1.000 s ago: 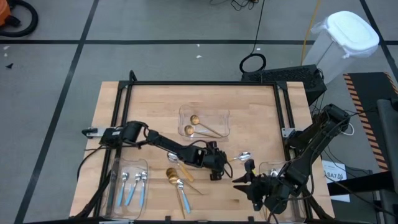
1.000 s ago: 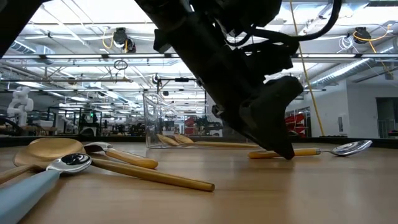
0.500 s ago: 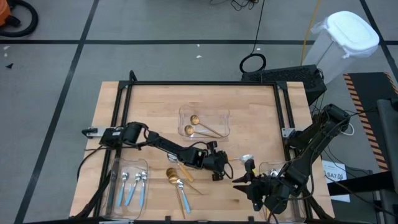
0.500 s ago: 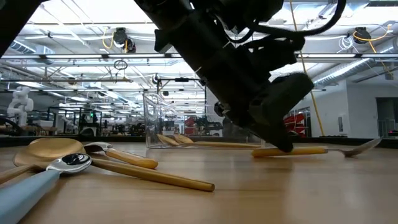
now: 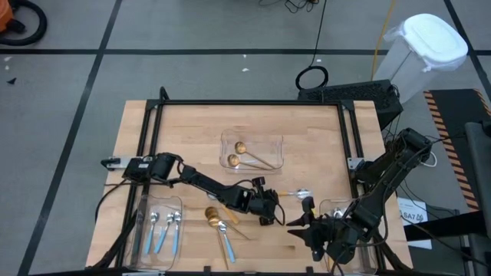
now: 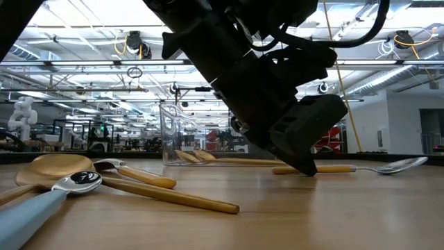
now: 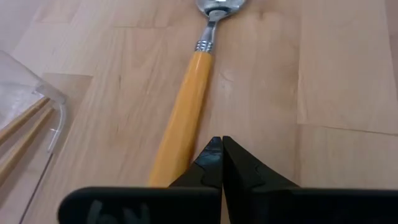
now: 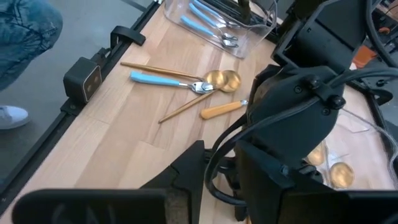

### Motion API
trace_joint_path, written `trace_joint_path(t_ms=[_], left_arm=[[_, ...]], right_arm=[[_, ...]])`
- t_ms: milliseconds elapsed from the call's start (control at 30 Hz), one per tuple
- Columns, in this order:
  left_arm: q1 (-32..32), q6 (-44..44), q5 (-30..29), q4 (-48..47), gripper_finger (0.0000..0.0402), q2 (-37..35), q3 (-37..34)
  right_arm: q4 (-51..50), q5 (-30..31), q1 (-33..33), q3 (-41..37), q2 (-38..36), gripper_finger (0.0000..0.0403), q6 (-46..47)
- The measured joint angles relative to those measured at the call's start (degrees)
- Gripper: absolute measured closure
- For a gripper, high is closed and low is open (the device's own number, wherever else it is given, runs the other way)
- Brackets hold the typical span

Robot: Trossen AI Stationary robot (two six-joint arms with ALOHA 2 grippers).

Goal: Sort silverware by color (type)
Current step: Put the yellow spoon into the bottom right transparent bin

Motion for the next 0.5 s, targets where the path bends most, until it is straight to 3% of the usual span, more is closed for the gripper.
trace_joint_path(t_ms=[300,500], left_arm=[[-0.15,1.55,0.35,-1.10,0.0391,-0.39,1.52],[-0.07,5.50,1.48,-2.22,0.0316,-0.33,3.93]], right_arm=[[-0.61,-0.20,0.32,0.00,-0.56,0.0314,1.38],[-0.97,-0.03,3.61,0.02,-4.68,0.0314,2.83]])
